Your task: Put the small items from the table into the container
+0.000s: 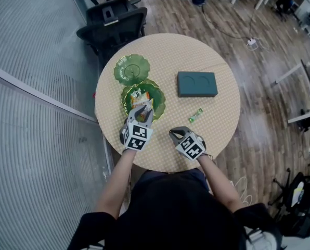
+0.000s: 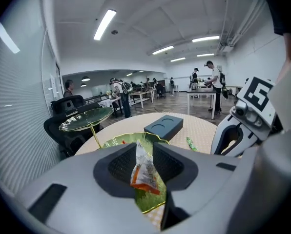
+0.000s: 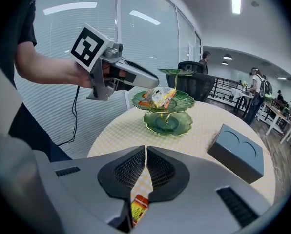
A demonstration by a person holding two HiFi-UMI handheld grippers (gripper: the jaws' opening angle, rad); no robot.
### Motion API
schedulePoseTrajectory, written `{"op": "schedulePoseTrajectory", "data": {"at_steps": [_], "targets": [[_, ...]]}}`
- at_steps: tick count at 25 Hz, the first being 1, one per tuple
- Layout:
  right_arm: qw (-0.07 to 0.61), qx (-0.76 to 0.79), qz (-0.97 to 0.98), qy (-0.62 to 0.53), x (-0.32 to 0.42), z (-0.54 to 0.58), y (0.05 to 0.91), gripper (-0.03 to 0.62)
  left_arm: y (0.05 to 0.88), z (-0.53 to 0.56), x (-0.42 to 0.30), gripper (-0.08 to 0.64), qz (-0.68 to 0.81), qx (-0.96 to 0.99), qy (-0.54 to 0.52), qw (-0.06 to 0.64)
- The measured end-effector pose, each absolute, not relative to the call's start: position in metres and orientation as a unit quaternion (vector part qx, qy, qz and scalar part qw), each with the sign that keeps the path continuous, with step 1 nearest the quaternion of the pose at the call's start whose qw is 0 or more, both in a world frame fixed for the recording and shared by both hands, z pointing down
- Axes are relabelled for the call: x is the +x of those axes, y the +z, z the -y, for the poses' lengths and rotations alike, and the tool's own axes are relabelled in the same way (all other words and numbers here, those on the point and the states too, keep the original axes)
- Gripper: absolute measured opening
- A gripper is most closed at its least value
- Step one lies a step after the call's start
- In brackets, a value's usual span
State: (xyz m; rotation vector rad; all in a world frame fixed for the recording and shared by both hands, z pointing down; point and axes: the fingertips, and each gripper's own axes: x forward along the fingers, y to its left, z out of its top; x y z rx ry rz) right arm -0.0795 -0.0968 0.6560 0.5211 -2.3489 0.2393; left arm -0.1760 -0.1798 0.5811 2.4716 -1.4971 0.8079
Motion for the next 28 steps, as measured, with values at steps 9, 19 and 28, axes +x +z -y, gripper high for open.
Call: {"op": "schedulePoseTrajectory", "data": {"at_steps": [9, 19, 28], "targets": [[0.321, 0.197, 0.921, 0.105, -0.086, 0.093, 0.644, 0.029, 0.553, 0.15, -0.197, 0.086, 0.522, 0.83, 0.181, 0.074], [0.305, 0.189, 0.929, 0.094, -0.087, 0.083, 0.635, 0.029, 0.574, 0.102, -0.219, 0.01, 0.544, 0.813, 0.181, 0.101], [0.302, 0.191, 0.929, 0.092, -0.082, 0.07, 0.64, 0.029, 0.603, 0.061, -0.235, 0.003, 0.563, 0.792, 0.194, 0.139]]}}
